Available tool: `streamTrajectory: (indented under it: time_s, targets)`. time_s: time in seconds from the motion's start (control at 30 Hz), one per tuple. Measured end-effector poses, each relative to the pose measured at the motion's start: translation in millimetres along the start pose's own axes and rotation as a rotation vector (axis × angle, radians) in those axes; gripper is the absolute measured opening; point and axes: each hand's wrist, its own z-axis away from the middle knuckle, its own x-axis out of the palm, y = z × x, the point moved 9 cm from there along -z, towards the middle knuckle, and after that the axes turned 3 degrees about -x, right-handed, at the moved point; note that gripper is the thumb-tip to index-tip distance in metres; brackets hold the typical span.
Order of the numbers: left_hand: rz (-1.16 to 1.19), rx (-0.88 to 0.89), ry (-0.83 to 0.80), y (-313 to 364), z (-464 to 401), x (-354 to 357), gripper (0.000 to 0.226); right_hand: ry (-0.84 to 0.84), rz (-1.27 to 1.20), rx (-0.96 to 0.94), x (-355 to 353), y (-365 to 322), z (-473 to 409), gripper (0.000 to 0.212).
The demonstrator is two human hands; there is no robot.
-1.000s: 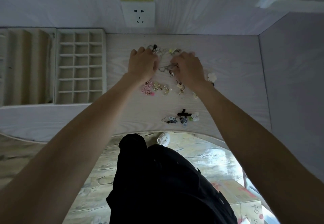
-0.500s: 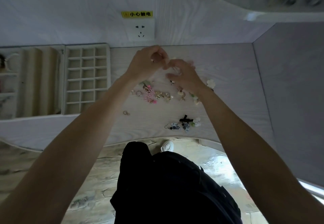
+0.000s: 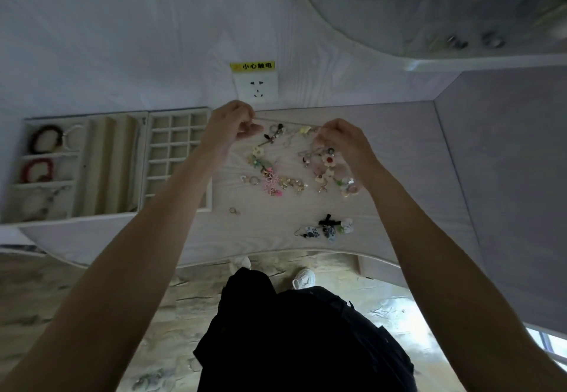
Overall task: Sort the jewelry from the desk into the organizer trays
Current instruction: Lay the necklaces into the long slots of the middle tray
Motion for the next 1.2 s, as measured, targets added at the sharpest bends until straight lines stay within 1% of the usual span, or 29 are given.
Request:
streamTrajectory:
  time_s: [0.03,0.1,0.17,0.23,0.27,0.33,0.43,0.47,0.57,0.63,0.77,0.83,0.9,0.97,1.03,1.13,1.2]
  targets:
    - [0.003,-0.028,0.017,-6.0,0.3,-4.1,0.023,-0.007,-0.031,-0.03,-1.2,-3.1,2.2,0.014]
    - [0.015,-0.048,0.033,-16.6,0.4,-12.0,0.021,-0.019,0.006,-0.057,-4.8,-1.7,5.4,0.012]
    - [0.011,-0.027,0.055,-22.7,1.9,-20.1,0.015,-0.016,0.093,-0.04,-10.6,6.2,8.3,0.005]
    - [-0.022,-0.006,0.105,-26.1,3.8,-32.2,0.009,0.007,0.114,-0.005,-17.9,16.0,10.4,0.004]
    - [-0.044,0.001,0.125,-28.6,5.0,-38.5,0.008,0.023,0.121,0.01,-22.4,20.8,12.1,0.007]
    - [-0.094,0.02,0.143,-34.3,6.9,-51.1,0.01,0.025,0.172,0.025,-28.9,29.3,15.0,0.01]
    - [-0.157,0.078,0.156,-39.0,9.7,-67.8,0.018,-0.037,0.319,0.043,-29.3,35.9,20.0,0.009]
    - [-0.192,0.096,0.151,-38.5,10.6,-70.2,0.02,-0.046,0.324,0.054,-28.7,37.5,22.0,0.01]
    - [-0.335,0.116,0.118,-41.1,14.7,-67.3,0.022,-0.005,0.218,0.07,-28.3,40.2,27.1,0.012]
    - [-0.422,0.134,0.133,-46.6,21.0,-65.9,0.019,0.059,0.162,0.086,-28.9,40.4,29.9,0.012]
    - [-0.732,0.281,0.086,-54.0,42.4,-58.4,0.016,0.186,0.044,0.061,-23.8,29.4,37.3,0.014]
    - [-0.894,0.367,0.037,-55.5,55.7,-54.1,0.015,0.193,-0.074,0.051,-14.4,26.0,40.0,0.02]
    - [-0.976,0.404,0.032,-55.9,68.3,-56.9,0.014,0.164,-0.197,0.055,1.3,24.6,40.8,0.023]
    - [-0.903,0.347,0.075,-58.2,79.6,-69.4,0.013,0.174,-0.2,0.057,12.8,22.3,40.3,0.018]
    - [-0.767,0.262,0.151,-62.9,90.6,-94.5,0.012,0.169,-0.167,0.042,29.9,17.1,38.4,0.01]
    - [-0.568,0.134,0.249,-76.7,107.0,-142.3,0.009,0.106,-0.107,0.028,64.7,9.7,32.4,0.007]
    - [-0.55,0.128,0.321,-79.2,120.7,-179.1,0.006,0.038,-0.021,-0.001,101.2,0.3,25.3,0.006]
